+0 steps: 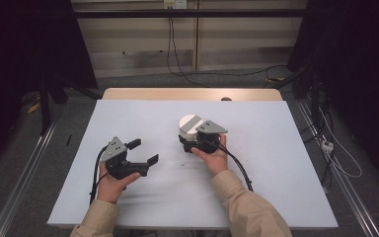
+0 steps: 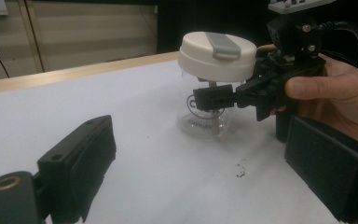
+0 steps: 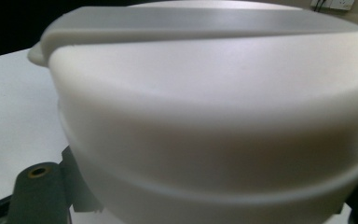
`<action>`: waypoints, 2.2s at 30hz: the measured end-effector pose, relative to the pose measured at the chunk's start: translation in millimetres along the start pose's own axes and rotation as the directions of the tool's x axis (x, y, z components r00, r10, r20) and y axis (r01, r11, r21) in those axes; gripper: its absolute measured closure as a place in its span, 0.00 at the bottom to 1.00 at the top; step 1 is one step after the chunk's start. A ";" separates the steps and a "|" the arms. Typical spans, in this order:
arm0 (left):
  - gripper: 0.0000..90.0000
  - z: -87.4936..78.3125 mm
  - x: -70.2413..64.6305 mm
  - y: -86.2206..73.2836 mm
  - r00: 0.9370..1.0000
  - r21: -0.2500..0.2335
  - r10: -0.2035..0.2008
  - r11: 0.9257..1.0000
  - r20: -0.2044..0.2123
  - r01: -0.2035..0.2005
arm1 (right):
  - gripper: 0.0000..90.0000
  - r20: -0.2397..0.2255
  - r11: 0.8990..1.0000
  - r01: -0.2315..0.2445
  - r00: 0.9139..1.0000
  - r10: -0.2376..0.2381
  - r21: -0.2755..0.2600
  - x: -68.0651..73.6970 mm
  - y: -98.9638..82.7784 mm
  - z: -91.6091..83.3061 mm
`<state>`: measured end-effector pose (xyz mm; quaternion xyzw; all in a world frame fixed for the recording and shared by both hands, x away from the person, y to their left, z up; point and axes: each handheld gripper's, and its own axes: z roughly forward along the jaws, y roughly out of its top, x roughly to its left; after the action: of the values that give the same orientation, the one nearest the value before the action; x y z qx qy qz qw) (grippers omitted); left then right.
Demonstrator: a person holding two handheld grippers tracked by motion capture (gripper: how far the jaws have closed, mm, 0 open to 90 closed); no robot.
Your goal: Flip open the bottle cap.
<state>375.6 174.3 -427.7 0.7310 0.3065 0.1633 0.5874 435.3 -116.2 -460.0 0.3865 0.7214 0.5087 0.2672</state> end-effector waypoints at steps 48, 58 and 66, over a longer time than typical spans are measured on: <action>1.00 66.4 -8.6 26.5 0.994 0.149 0.003 0.989 0.110 -0.020 | 0.21 0.003 1.000 -0.001 1.000 0.001 0.006 0.4 -0.7 1.2; 1.00 78.8 -13.3 34.8 0.995 0.175 0.020 0.984 0.099 -0.037 | 0.21 0.004 1.000 -0.001 1.000 0.001 0.005 0.5 -1.2 1.2; 1.00 86.5 -14.5 38.0 0.996 0.165 0.008 0.986 0.093 -0.023 | 0.21 0.005 1.000 0.001 1.000 -0.001 0.006 0.7 -1.4 1.3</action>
<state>426.2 94.7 -411.7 0.7864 0.2860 0.1082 0.5367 435.6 -115.2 -461.8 0.3884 0.7225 0.5052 0.2681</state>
